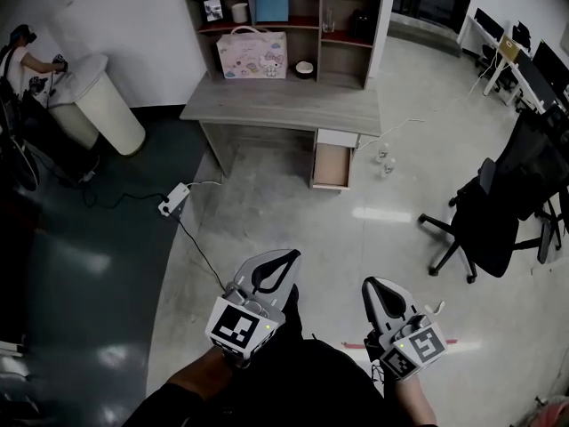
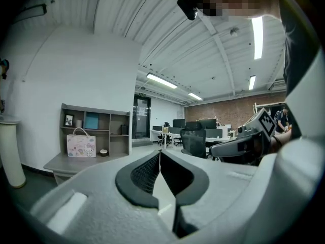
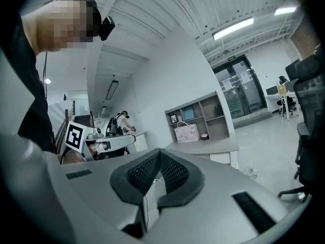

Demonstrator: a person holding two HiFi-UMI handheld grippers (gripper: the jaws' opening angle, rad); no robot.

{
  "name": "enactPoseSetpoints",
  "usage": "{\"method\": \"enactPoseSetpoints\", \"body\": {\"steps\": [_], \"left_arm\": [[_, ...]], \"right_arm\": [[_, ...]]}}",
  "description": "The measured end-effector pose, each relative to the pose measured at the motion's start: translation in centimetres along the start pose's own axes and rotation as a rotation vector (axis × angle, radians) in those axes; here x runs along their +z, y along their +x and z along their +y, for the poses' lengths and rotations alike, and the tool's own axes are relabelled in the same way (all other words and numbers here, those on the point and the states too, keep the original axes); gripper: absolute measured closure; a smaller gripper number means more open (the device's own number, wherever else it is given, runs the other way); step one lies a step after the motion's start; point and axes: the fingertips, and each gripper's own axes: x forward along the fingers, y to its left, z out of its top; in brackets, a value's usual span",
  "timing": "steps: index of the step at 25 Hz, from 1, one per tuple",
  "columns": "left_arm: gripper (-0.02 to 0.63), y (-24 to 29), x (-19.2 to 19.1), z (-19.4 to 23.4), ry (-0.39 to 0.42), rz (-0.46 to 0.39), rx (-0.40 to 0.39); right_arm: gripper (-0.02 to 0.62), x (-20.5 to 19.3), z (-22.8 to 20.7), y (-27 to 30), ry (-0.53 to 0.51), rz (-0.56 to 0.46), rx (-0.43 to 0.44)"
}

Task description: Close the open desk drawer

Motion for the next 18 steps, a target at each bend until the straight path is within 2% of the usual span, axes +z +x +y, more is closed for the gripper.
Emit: {"method": "enactPoseSetpoints", "body": {"steps": [6,9,11,18], "left_arm": [[0.597,4.7,0.9,8.1,-0.020,-0.012,-0.007],[0.597,6.5,1.3,11.3,-0.025,-0.018,-0.019],[0.597,7.8,1.1,13.5,-0.034,-0.010,-0.013],[0.597,12.9,0.7,18.7,-0.043,0.018,0.005]], "right_arm": [[0.583,2.3,-2.8,9.6,0.020,0.013,0.017],[0.583,2.3,-4.2,13.4,-0.015,0.054,0.007],[0.583,3.1,-4.7,15.8,0.007,0.033,0.017],[0.583,2.9,-9.3,20.9,0.024,0.075,0.013]]}}
